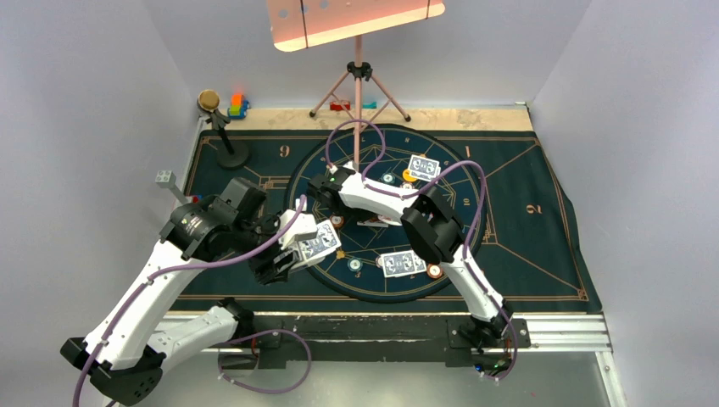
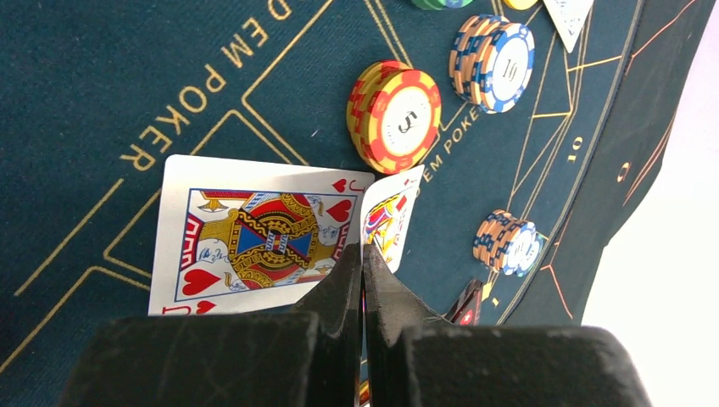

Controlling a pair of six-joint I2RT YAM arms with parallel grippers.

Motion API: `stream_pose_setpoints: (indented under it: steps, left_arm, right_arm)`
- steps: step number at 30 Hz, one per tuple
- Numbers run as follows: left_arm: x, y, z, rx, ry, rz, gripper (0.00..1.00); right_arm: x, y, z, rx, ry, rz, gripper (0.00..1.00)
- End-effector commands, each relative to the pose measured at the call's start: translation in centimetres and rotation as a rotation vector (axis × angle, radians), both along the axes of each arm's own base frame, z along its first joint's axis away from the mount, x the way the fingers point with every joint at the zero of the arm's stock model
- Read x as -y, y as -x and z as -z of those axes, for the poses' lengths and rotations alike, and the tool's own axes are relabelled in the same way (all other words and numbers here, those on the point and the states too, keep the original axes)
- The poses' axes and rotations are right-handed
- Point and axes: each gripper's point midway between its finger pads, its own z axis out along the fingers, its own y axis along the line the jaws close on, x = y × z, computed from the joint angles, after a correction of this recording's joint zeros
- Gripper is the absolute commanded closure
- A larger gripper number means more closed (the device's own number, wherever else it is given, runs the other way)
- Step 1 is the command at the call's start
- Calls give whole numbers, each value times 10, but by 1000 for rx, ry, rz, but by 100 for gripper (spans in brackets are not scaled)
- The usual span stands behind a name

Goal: Distribute texas hold em gaming equipment

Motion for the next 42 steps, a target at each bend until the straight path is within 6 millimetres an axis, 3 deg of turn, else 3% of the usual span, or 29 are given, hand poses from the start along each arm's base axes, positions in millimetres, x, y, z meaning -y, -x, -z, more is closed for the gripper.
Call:
stream_pose_setpoints:
  steps: [1, 6, 8, 15, 24, 27, 32, 34, 38, 42]
  left_arm:
    - [3, -1, -12, 38, 35, 17, 100]
    - [4, -2, -13, 32, 36, 16, 100]
    - [4, -2, -13, 31, 36, 15, 100]
    - [3, -1, -11, 21, 26, 17, 100]
    - [3, -1, -13, 23, 30, 16, 100]
    - [4, -2, -13, 25, 30, 15, 100]
    - [3, 0, -12, 27, 31, 15, 100]
    - [2, 0, -10, 23, 28, 16, 100]
    - [2, 0, -7, 20, 23, 17, 100]
    - [3, -4, -4, 25, 20, 12, 100]
  right_arm:
    - [-15, -6, -10, 30, -67, -6, 100]
    - [-26, -1, 2, -12, -116, -13, 100]
    - [-30, 2, 5, -27, -135, -15, 95]
    - [-43, 4, 8, -53, -214, -28, 44]
    - [-56, 7, -25, -55, -339, -64, 38]
    - [-62, 10, -51, -46, -425, -80, 35]
    - [-57, 11, -139, 45, -671, -115, 25]
    - [-52, 16, -164, 47, -786, -135, 21]
    - [-46, 36, -202, -5, -1098, -202, 15]
    - [-56, 75, -247, -30, -1402, -375, 11]
